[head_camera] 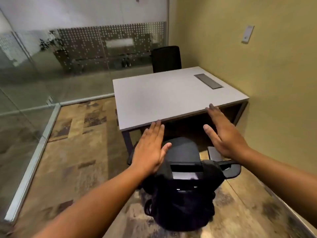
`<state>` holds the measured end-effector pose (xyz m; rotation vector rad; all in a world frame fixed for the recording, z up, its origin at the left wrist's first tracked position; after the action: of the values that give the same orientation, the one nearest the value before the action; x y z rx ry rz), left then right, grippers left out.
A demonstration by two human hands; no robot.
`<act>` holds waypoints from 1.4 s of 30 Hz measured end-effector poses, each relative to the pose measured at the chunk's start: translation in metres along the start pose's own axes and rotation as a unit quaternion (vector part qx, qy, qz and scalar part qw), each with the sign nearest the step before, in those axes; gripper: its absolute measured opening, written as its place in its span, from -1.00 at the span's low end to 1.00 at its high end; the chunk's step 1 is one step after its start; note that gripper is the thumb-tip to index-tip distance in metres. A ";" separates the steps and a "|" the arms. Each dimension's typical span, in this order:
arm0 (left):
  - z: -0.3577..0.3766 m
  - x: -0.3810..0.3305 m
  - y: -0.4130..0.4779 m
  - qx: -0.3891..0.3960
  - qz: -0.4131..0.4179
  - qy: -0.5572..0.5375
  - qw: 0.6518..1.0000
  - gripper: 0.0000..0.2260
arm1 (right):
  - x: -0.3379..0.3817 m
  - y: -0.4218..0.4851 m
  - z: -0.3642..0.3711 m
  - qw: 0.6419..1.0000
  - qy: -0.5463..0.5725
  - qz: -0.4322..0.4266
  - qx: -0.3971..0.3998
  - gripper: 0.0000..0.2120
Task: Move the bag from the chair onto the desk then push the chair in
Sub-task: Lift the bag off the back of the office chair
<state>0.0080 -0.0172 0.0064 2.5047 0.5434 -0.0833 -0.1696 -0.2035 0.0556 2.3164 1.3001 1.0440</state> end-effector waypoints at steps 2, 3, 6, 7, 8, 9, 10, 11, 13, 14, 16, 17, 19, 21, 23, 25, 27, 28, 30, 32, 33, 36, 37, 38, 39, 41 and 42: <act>0.012 -0.002 -0.017 0.032 0.013 0.002 0.999 -0.33 | -0.004 -0.019 0.010 0.999 0.007 0.005 0.038 -0.37; 0.019 -0.001 -0.027 0.046 0.010 0.005 0.999 -0.33 | -0.009 -0.032 0.017 0.998 0.002 0.015 0.059 -0.37; 0.039 -0.001 -0.052 0.065 0.000 -0.014 0.998 -0.33 | -0.024 -0.071 0.038 0.993 -0.023 0.019 0.112 -0.42; 0.045 -0.001 -0.057 0.073 -0.002 -0.021 0.997 -0.32 | -0.029 -0.081 0.043 0.991 -0.038 0.013 0.124 -0.42; 0.048 0.000 -0.062 0.083 0.003 -0.026 0.996 -0.33 | -0.034 -0.089 0.048 0.989 -0.048 0.012 0.137 -0.42; 0.051 0.000 -0.066 0.095 0.006 -0.032 0.995 -0.34 | -0.039 -0.098 0.052 0.987 -0.057 0.010 0.151 -0.41; 0.055 -0.001 -0.070 0.105 0.011 -0.035 0.994 -0.35 | -0.043 -0.105 0.056 0.984 -0.066 0.006 0.163 -0.41; 0.057 -0.002 -0.074 0.114 0.015 -0.033 0.993 -0.36 | -0.046 -0.112 0.059 0.982 -0.076 0.006 0.172 -0.40; 0.060 -0.004 -0.077 0.124 0.029 -0.012 0.992 -0.38 | -0.049 -0.121 0.064 0.977 -0.110 -0.005 0.181 -0.40; 0.061 -0.004 -0.077 0.125 0.033 -0.004 0.992 -0.39 | -0.050 -0.123 0.066 0.976 -0.130 -0.012 0.176 -0.40; 0.061 -0.005 -0.077 0.126 0.034 -0.001 0.991 -0.41 | -0.046 -0.126 0.069 0.975 -0.158 -0.011 0.155 -0.43; 0.062 -0.005 -0.077 0.129 0.034 -0.001 0.991 -0.43 | -0.044 -0.127 0.070 0.975 -0.165 -0.005 0.147 -0.45; 0.062 -0.004 -0.077 0.128 0.036 -0.002 0.991 -0.45 | -0.041 -0.127 0.071 0.975 -0.169 0.000 0.142 -0.47; 0.061 -0.003 -0.079 0.124 0.032 -0.004 0.992 -0.45 | -0.039 -0.128 0.070 0.975 -0.168 0.001 0.143 -0.47; 0.061 -0.003 -0.079 0.122 0.029 -0.007 0.992 -0.45 | -0.039 -0.128 0.070 0.975 -0.168 0.000 0.143 -0.48; 0.061 -0.003 -0.079 0.126 0.031 -0.008 0.992 -0.45 | -0.039 -0.128 0.070 0.975 -0.169 0.001 0.144 -0.48; 0.061 -0.003 -0.079 0.131 0.037 -0.010 0.991 -0.46 | -0.040 -0.128 0.070 0.975 -0.170 0.002 0.146 -0.47; 0.060 -0.003 -0.079 0.135 0.041 -0.013 0.990 -0.47 | -0.040 -0.128 0.070 0.974 -0.169 0.002 0.147 -0.47; 0.059 -0.002 -0.077 0.147 0.049 -0.019 0.988 -0.50 | -0.041 -0.128 0.070 0.975 -0.170 0.000 0.147 -0.47; 0.057 -0.001 -0.073 0.170 0.064 -0.016 0.983 -0.52 | -0.041 -0.128 0.070 0.974 -0.171 -0.001 0.148 -0.47; 0.056 -0.001 -0.070 0.185 0.075 -0.009 0.980 -0.52 | -0.041 -0.128 0.069 0.974 -0.170 -0.002 0.149 -0.47; 0.051 0.002 -0.056 0.224 0.127 0.027 0.966 -0.48 | -0.042 -0.126 0.068 0.975 -0.163 0.000 0.152 -0.48; 0.049 0.003 -0.051 0.234 0.150 0.037 0.960 -0.46 | -0.042 -0.126 0.067 0.975 -0.159 0.002 0.153 -0.48; 0.046 0.006 -0.046 0.241 0.176 0.043 0.954 -0.44 | -0.042 -0.126 0.067 0.976 -0.156 0.004 0.154 -0.48; 0.042 0.010 -0.042 0.242 0.205 0.046 0.947 -0.42 | -0.043 -0.126 0.066 0.976 -0.153 0.006 0.154 -0.48; 0.035 0.021 -0.037 0.233 0.267 0.052 0.934 -0.40 | -0.044 -0.126 0.065 0.977 -0.144 0.013 0.155 -0.47; 0.032 0.028 -0.035 0.230 0.291 0.057 0.927 -0.41 | -0.044 -0.125 0.065 0.978 -0.136 0.019 0.155 -0.47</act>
<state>0.0217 0.0022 -0.0436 3.0344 -0.2301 0.1857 -0.2160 -0.1647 -0.0794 2.6062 1.3904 0.5336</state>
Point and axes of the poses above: each hand's wrist, its own y-axis towards the middle knuckle, its own z-axis out of the palm, x = y × z, the point moved 2 cm from there along y, towards the middle knuckle, and after that the axes turned 13 degrees about -x, right-handed, at the moved point
